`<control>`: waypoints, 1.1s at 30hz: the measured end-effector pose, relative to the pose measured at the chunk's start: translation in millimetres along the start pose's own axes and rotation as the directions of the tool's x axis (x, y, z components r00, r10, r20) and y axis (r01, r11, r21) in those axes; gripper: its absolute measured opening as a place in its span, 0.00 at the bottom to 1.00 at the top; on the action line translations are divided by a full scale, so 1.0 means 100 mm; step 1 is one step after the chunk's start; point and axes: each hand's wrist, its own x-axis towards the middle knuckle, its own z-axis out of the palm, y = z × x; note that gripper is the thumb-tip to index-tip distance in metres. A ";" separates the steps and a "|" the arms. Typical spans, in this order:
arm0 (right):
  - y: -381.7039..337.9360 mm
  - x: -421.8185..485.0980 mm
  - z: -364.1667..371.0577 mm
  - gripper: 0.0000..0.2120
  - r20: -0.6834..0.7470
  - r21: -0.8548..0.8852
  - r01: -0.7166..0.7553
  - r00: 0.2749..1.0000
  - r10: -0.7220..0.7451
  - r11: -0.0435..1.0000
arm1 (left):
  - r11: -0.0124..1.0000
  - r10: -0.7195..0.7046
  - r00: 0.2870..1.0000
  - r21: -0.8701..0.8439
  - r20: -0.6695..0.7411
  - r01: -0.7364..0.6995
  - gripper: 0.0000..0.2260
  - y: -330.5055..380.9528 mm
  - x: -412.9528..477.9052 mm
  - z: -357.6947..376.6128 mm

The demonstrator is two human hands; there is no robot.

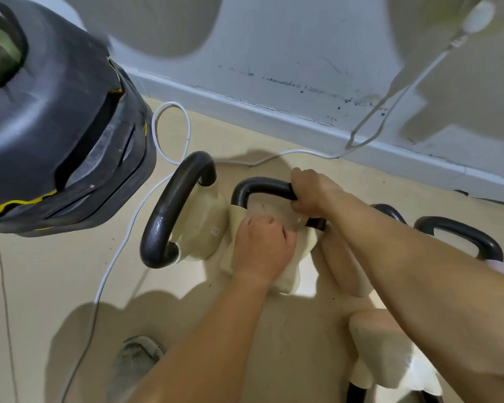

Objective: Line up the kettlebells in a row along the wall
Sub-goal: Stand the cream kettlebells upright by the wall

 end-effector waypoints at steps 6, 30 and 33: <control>-0.12 -0.69 -0.31 0.12 -0.002 -0.083 0.090 0.996 -0.090 0.992 | 0.993 -0.110 0.935 0.001 -0.336 0.118 0.12 -0.09 -0.62 0.06; -1.18 -1.55 0.10 0.16 0.302 0.945 -0.207 0.851 0.431 -0.254 | -0.497 -0.286 0.379 -0.474 0.880 0.727 0.12 0.11 -1.05 -0.84; -1.15 -1.45 0.00 0.16 0.272 0.956 -0.185 0.851 0.450 -0.229 | -0.429 -0.266 0.403 -0.482 0.876 0.764 0.11 0.09 -0.86 -0.89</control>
